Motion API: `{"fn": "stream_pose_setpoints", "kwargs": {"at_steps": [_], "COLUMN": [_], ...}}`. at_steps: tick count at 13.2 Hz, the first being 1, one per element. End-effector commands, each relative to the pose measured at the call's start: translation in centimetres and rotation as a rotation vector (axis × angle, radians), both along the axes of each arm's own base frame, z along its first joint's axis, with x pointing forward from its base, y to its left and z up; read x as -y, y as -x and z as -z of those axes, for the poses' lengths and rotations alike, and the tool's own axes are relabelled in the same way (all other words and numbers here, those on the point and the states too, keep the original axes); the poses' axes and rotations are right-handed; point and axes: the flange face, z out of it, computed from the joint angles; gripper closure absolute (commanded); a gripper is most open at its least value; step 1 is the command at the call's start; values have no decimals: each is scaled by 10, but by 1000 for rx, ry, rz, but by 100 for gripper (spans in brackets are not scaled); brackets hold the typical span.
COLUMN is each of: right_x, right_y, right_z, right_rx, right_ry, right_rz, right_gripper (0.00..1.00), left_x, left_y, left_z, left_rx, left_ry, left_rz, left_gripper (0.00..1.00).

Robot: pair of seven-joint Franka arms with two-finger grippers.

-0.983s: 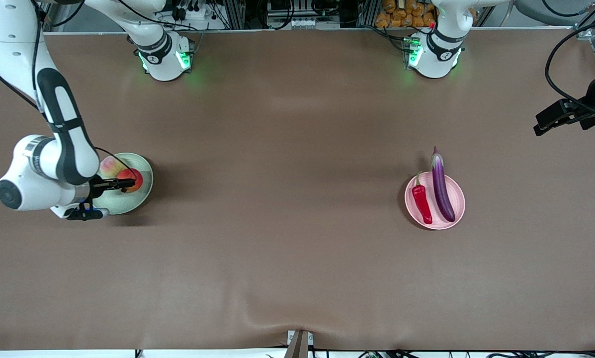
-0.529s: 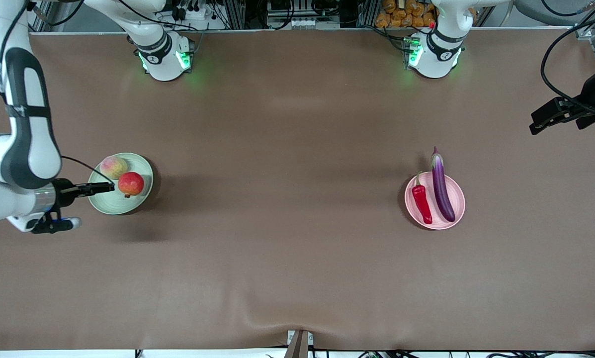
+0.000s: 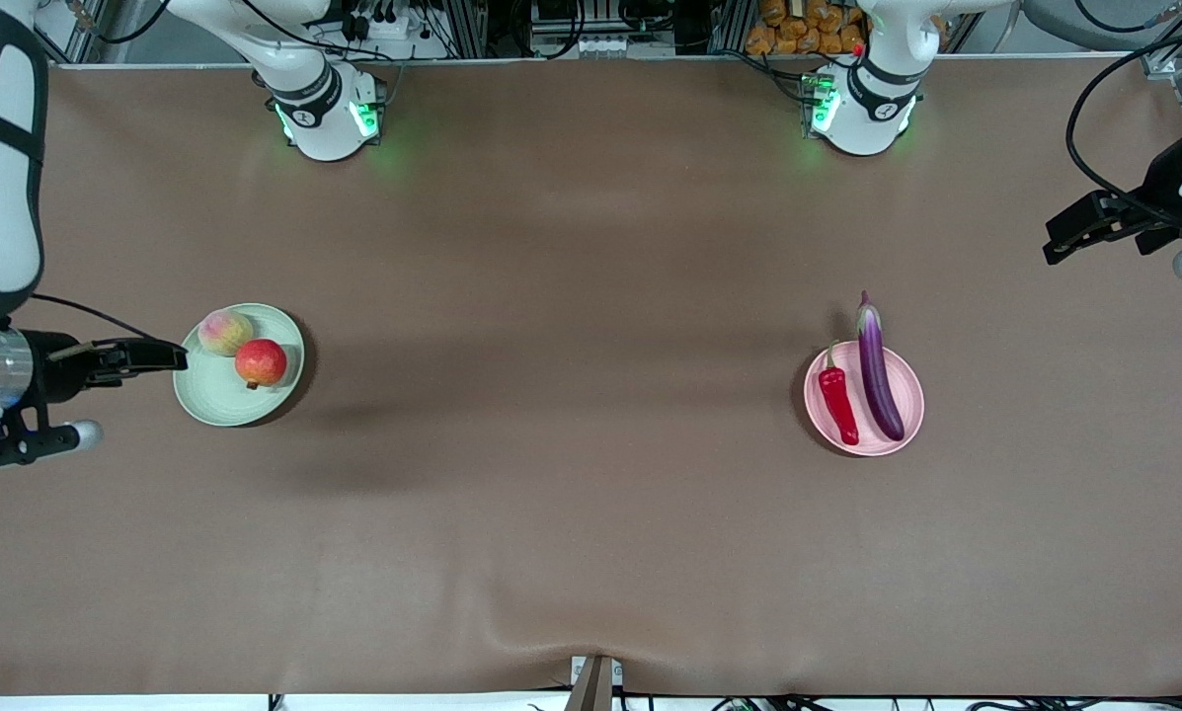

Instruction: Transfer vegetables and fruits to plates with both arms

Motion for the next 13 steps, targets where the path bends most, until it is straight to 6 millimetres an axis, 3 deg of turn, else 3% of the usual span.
{"fn": "stream_pose_setpoints", "kwargs": {"at_steps": [1, 5, 7, 10, 13], "right_x": [8, 11, 13, 21, 22], "right_y": [15, 59, 83, 114, 139], "right_z": [-46, -122, -147, -168, -174], "right_rx": [45, 62, 99, 132, 135], "right_ry": [22, 88, 153, 153, 185], "right_rz": [33, 273, 285, 300, 297], "right_gripper": [0, 0, 0, 0, 0], "left_x": [11, 8, 6, 10, 17], "left_y": [16, 16, 16, 14, 12], "left_z": [-18, -24, -23, -17, -10], "left_rx": [10, 24, 22, 8, -9], "left_ry": [9, 10, 10, 10, 9], "left_rz": [12, 12, 15, 13, 24], "left_gripper": [0, 0, 0, 0, 0]}}
